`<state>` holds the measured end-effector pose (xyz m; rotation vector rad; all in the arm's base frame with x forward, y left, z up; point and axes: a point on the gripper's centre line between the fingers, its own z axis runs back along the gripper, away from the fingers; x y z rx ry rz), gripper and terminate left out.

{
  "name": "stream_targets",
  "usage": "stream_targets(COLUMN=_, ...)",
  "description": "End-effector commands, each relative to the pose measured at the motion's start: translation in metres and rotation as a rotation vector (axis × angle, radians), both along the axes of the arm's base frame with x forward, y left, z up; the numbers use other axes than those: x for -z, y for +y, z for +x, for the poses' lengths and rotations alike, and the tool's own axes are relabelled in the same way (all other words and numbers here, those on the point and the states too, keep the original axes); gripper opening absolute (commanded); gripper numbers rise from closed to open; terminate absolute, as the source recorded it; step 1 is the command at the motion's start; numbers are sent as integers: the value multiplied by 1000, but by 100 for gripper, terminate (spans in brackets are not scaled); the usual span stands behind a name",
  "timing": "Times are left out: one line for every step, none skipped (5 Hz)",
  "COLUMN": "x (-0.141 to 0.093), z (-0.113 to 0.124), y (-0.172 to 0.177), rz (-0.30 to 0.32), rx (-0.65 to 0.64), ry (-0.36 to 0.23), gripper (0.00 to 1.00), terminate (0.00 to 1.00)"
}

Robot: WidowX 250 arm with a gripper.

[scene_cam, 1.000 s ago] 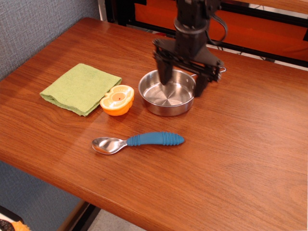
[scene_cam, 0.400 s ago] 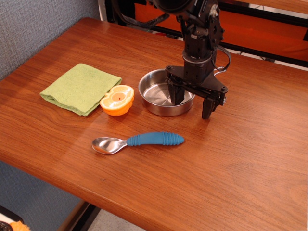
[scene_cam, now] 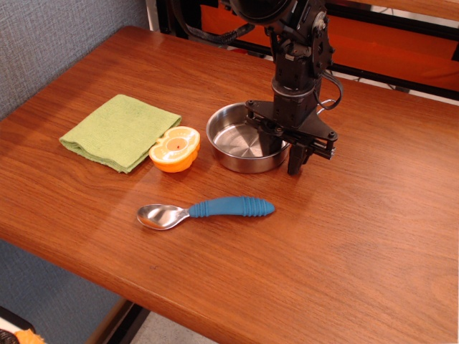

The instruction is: Move the vessel and place it just next to the spatula

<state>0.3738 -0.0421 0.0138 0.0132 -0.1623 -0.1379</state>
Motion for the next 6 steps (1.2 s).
stream_targets(x=-32, z=13, y=-11, rz=46, rx=175, ry=-36, gripper=0, terminate=0)
stream_targets(x=-52, z=19, y=-16, rz=68, rx=198, ry=-68, gripper=0, terminate=0)
stream_targets(x=-76, z=18, y=-23, rz=89, rx=203, ry=-114, gripper=0, terminate=0)
stream_targets(x=-89, z=7, y=-35, rz=124, rx=206, ry=-122, gripper=0, terminate=0)
stream_targets(x=-94, z=-16, y=-58, rz=138, rx=185, ry=-118, gripper=0, terminate=0)
stream_targets(x=-89, z=-55, y=-92, rz=86, rx=133, ry=-122, gripper=0, terminate=0)
